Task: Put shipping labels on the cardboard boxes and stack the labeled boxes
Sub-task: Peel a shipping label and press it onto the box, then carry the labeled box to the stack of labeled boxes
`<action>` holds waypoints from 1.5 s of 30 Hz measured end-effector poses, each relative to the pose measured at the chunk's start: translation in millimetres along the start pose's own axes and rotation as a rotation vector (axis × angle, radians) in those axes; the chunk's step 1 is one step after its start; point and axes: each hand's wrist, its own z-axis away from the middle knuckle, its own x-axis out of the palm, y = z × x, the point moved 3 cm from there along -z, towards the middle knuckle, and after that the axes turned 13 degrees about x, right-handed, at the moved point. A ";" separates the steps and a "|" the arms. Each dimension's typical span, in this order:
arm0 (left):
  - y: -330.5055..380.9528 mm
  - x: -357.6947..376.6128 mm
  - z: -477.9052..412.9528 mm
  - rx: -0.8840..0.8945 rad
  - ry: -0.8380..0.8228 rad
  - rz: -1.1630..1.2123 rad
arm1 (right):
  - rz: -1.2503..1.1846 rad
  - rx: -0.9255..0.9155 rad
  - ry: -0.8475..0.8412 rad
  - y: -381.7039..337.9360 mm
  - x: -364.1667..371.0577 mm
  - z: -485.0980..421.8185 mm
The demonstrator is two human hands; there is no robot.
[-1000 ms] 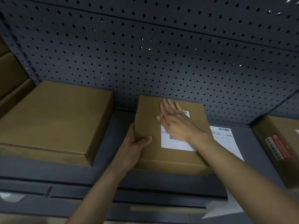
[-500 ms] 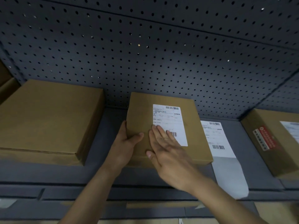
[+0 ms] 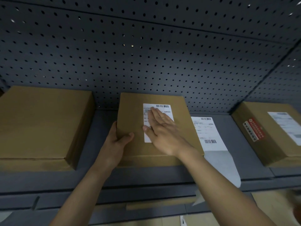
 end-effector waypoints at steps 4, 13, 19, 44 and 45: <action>-1.0 -2.0 1.2 -0.017 -0.007 -0.012 | -0.010 0.117 0.023 13.2 -4.1 -6.5; 0.6 -3.2 0.0 -0.011 -0.034 0.033 | 0.075 0.250 0.060 47.5 -23.3 -43.4; 3.4 0.2 -1.8 0.008 0.000 0.032 | 0.071 -0.075 0.124 -6.5 -7.4 -14.4; -4.6 -20.6 3.0 -0.017 0.024 0.196 | -0.999 0.570 0.195 99.8 -3.4 52.4; -4.6 -17.0 1.2 -0.022 0.000 0.190 | -1.104 0.574 0.137 97.3 1.2 52.3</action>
